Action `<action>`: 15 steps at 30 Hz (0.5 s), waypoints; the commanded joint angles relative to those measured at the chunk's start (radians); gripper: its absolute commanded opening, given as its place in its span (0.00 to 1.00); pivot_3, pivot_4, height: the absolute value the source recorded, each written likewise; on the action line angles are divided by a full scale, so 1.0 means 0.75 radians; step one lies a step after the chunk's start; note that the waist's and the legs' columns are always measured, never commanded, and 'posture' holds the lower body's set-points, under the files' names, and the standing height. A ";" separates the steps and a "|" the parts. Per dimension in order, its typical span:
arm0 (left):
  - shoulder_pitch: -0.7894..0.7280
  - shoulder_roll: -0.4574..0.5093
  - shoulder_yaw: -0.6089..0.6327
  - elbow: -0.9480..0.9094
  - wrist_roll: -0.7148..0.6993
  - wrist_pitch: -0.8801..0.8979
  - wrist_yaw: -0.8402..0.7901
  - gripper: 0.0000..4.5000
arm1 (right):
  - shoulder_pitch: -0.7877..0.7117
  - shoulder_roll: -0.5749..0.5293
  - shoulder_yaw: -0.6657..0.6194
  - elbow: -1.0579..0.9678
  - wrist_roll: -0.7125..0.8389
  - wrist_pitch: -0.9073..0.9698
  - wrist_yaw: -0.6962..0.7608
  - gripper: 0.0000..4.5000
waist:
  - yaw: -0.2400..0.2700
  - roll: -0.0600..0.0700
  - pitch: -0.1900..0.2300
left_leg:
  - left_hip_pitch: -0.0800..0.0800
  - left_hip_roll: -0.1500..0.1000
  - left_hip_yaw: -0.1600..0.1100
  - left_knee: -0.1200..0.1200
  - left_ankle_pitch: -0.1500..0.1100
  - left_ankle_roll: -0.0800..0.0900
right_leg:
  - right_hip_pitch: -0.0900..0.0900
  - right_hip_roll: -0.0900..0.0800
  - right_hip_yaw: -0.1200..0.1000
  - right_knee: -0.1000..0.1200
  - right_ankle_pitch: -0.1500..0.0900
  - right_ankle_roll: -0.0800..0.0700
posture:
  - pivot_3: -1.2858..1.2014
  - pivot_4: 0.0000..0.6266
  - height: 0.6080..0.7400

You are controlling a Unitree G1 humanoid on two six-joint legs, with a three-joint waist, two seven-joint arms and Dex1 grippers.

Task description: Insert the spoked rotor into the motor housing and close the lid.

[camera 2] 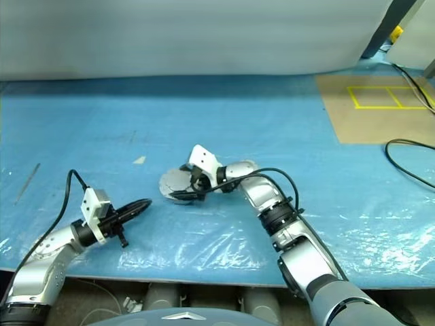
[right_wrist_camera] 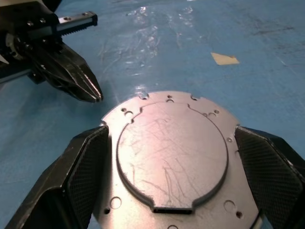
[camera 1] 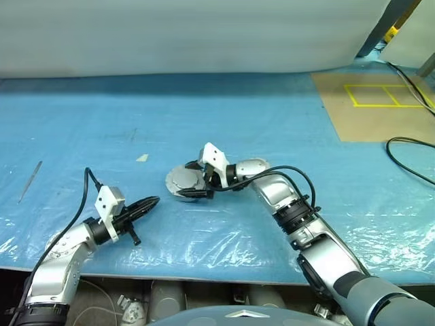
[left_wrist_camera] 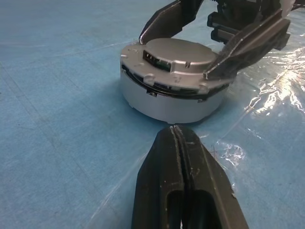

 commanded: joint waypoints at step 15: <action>-0.035 -0.048 0.033 -0.001 0.007 -0.111 0.094 0.00 | -0.030 0.006 0.007 0.081 -0.103 -0.131 -0.039 0.66 | -0.001 0.000 0.000 | 0.002 0.000 0.000 0.000 0.000 0.000 | 0.001 0.000 0.000 0.000 0.000 0.000 | 0.52 0.24 1.00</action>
